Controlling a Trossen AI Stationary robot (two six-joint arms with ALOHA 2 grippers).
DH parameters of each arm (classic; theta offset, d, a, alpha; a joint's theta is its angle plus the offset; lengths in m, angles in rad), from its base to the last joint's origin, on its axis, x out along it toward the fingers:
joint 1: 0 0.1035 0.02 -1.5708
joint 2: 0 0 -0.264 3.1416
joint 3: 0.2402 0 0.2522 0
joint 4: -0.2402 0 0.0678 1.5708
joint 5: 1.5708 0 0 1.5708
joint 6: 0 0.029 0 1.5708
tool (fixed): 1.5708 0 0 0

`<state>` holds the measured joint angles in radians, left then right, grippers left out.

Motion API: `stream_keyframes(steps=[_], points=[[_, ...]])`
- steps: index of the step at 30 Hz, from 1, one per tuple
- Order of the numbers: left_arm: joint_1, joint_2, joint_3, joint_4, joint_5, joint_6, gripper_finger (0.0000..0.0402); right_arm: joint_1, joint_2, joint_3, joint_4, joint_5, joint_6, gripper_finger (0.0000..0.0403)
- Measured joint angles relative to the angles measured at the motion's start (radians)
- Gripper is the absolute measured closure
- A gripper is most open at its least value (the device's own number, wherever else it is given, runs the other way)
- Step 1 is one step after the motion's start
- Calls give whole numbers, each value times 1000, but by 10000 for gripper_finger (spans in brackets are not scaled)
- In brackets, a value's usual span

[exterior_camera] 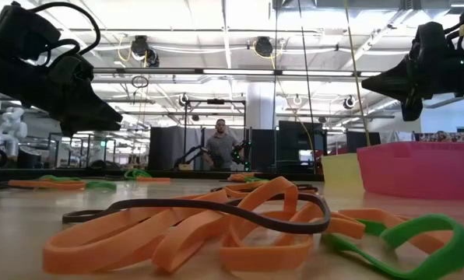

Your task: Sort rubber bands into baskets

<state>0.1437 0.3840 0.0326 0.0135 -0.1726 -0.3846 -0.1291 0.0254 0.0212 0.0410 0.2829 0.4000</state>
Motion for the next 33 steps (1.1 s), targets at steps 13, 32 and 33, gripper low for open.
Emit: stream_keyframes(steps=[13,32,33], points=[[0,0,0,48,82,-516,226,-3,1,0,18,58,243,403],[0,0,17,184,40,-766,226,-2,85,16,166,-71,6,403],[0,0,32,185,50,-747,226,-2,109,34,168,-74,-4,403]])
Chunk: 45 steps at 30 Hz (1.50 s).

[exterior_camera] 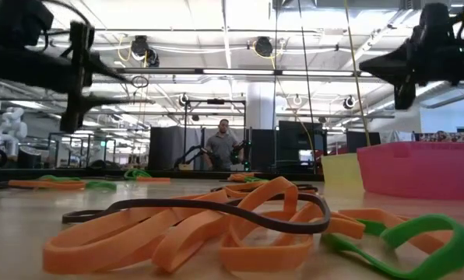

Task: Sort rubber bands into baskets
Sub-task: Put the orange rubber band into the red bin

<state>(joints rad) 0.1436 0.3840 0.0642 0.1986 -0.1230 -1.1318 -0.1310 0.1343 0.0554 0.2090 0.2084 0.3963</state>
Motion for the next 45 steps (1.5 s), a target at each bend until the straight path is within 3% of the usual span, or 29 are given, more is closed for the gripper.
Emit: stream_keyframes(steps=[6,12,16,22,28,36,45], points=[[0,20,118,-109,63,157,226,3,234,175,-2,2,-67,393],[0,47,236,-343,201,309,226,9,632,446,-7,-1,-125,363],[0,44,247,-416,255,388,227,69,905,676,-77,-29,-168,336],[0,45,247,-516,290,491,226,205,1239,1035,-369,-62,-198,300],[0,46,247,-561,307,607,226,347,1497,1325,-717,-72,-89,287],[0,52,247,-558,306,694,227,511,1706,1409,-744,-253,-67,287],[0,97,247,-552,293,699,227,611,1872,1410,-620,-263,-107,287]])
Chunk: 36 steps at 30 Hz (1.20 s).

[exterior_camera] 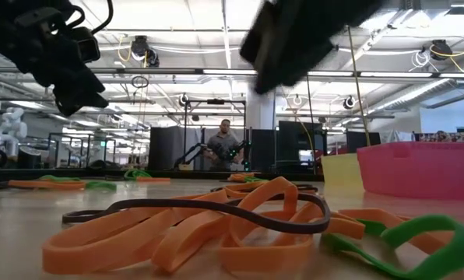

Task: Sort rubber bands into baskets
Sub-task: Put the orange rubber band into the red bin

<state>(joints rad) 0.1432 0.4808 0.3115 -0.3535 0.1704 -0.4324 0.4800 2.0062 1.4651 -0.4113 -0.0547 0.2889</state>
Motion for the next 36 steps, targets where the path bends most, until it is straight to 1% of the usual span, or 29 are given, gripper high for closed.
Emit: stream_keyframes(steps=[5,10,16,20,23,28,31,36], points=[[0,29,0,0,-3,-4,226,7,72,0,-27,7,-20,287],[0,49,0,2,-3,-5,227,-2,101,0,-26,11,-14,287],[0,67,0,0,-7,-5,226,-1,103,0,-78,10,-14,287],[0,76,0,1,-38,-4,227,1,101,0,-132,10,28,287],[0,83,0,0,-68,-4,227,0,101,0,-136,8,45,287],[0,89,0,0,-74,-4,226,0,101,0,-131,5,44,289],[0,89,0,0,-74,-4,227,-1,101,0,-127,2,44,312],[0,89,0,0,-74,-4,227,-16,99,0,-103,0,54,382]])
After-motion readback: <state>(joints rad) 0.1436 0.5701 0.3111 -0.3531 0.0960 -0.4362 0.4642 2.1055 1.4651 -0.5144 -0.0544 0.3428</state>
